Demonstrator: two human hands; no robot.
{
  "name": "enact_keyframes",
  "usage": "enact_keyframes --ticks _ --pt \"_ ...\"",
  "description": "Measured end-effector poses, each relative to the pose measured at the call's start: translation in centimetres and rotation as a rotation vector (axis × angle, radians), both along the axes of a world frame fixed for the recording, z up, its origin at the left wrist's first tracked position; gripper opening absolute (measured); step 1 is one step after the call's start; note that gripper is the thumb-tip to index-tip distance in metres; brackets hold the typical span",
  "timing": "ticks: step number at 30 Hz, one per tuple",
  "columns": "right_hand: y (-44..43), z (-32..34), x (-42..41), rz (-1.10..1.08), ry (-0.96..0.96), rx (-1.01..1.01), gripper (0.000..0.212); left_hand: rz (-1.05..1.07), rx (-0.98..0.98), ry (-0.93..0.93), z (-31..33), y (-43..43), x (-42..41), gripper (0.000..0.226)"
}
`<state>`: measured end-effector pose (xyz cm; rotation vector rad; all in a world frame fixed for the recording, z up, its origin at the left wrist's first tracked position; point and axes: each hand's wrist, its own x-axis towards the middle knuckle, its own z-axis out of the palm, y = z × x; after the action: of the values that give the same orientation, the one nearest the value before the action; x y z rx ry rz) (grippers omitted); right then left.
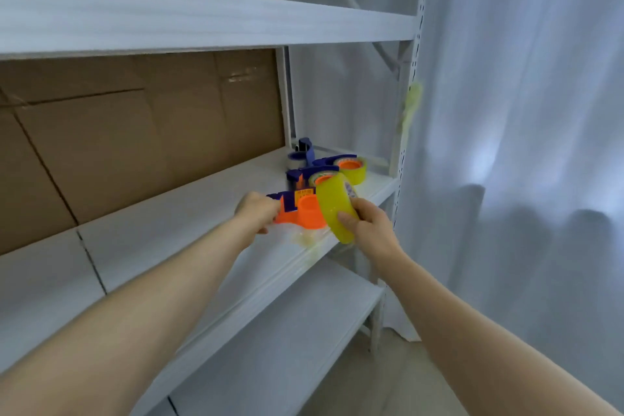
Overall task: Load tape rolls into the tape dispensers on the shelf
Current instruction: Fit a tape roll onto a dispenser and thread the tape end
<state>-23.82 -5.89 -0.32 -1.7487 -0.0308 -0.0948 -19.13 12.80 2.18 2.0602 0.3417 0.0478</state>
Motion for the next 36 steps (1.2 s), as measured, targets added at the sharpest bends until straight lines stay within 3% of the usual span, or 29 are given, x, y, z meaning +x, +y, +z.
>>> enact_keyframes --ticks 3,8,11,12,14,17,21,24,26,30,33,36 --pt "-3.8 0.4 4.5 -0.039 0.04 0.112 0.02 -0.121 0.349 -0.021 -1.4 -3.0 5.2 0.025" --pt "-6.3 2.3 13.3 -0.048 0.092 0.191 0.015 -0.189 0.681 0.112 -3.6 -6.8 11.4 0.105" --pt "-6.8 3.4 17.3 0.006 0.128 0.241 0.01 -0.174 0.789 0.209 -4.4 -7.9 13.6 0.115" --pt "-6.8 3.6 18.1 0.032 0.14 0.248 0.012 -0.16 0.789 0.217 -4.5 -8.0 14.0 0.109" --pt "-6.6 3.6 20.0 0.068 0.193 0.269 0.036 -0.144 0.759 0.228 -4.5 -7.9 14.6 0.097" --pt "-5.7 3.1 22.6 0.148 0.244 0.305 0.027 -0.161 0.743 0.283 -4.3 -7.2 14.9 0.094" --pt "-4.2 3.1 25.5 0.347 0.334 0.343 0.035 -0.132 0.695 0.349 -4.9 -6.2 14.5 0.098" --pt "-3.3 2.9 26.9 0.525 0.471 0.318 0.044 0.008 0.558 0.327 -5.4 -6.3 13.5 0.107" --pt "-3.0 3.2 27.5 0.615 0.494 0.273 0.035 0.134 0.448 0.278 -5.3 -6.9 12.5 0.112" --pt "-3.1 3.3 28.2 0.794 0.376 0.194 0.011 0.435 0.306 0.076 -6.3 -8.2 11.1 0.081" --pt "-3.1 2.8 28.1 0.977 0.248 0.088 0.009 0.535 0.193 0.007 -6.3 -9.7 10.5 0.092" --pt "-2.4 1.6 27.9 1.134 -0.006 -0.111 0.012 0.559 0.088 -0.031 -6.0 -10.9 9.9 0.108"
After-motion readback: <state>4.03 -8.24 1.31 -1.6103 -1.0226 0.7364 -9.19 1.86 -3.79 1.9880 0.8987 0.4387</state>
